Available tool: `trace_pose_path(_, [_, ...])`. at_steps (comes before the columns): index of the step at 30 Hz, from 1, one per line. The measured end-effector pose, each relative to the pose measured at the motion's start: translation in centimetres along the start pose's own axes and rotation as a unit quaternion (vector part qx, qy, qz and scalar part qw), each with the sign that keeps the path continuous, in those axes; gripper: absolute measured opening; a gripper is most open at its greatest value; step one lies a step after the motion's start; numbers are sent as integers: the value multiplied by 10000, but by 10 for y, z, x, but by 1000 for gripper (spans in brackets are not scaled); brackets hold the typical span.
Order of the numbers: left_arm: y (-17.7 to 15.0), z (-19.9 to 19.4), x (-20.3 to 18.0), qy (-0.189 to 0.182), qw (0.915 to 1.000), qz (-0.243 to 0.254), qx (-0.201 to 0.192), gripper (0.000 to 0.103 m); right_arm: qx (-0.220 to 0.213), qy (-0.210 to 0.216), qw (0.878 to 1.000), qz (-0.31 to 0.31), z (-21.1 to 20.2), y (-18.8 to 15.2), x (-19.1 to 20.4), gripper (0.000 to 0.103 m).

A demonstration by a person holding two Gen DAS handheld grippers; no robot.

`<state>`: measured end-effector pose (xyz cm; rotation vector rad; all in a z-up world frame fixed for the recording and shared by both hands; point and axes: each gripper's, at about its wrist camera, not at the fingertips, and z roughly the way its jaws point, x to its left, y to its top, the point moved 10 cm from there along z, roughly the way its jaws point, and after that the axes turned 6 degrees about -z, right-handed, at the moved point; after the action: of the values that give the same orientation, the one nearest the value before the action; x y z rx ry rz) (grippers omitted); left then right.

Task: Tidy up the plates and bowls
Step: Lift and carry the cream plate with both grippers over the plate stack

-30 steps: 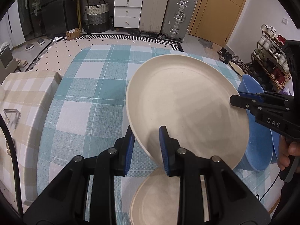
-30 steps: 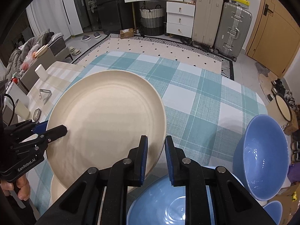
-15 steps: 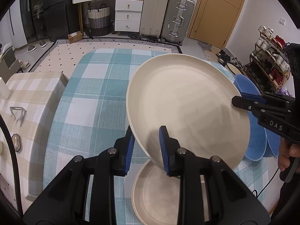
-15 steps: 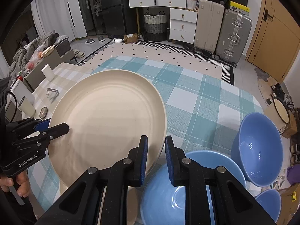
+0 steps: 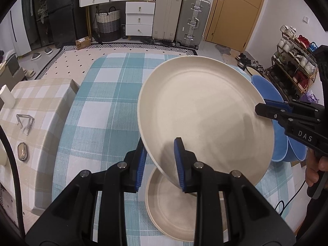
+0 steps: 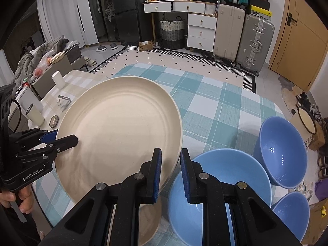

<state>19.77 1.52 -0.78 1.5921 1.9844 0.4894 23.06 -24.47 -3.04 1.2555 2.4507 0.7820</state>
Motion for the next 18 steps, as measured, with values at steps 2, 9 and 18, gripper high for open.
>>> trace_pose_path(2, [-3,-1,-2,2,10000,26,7,23,-3,8,10000,11,-2,-3,1,19])
trace_pose_path(9, [-13,-4,-5,2,9999,103,39,23,-18,26,10000,62,-8,-16,4,19])
trace_pose_path(18, [-29,-9,-8,-36,9999,146,71,23,-15,70,9999,85,-13,-38,10,19])
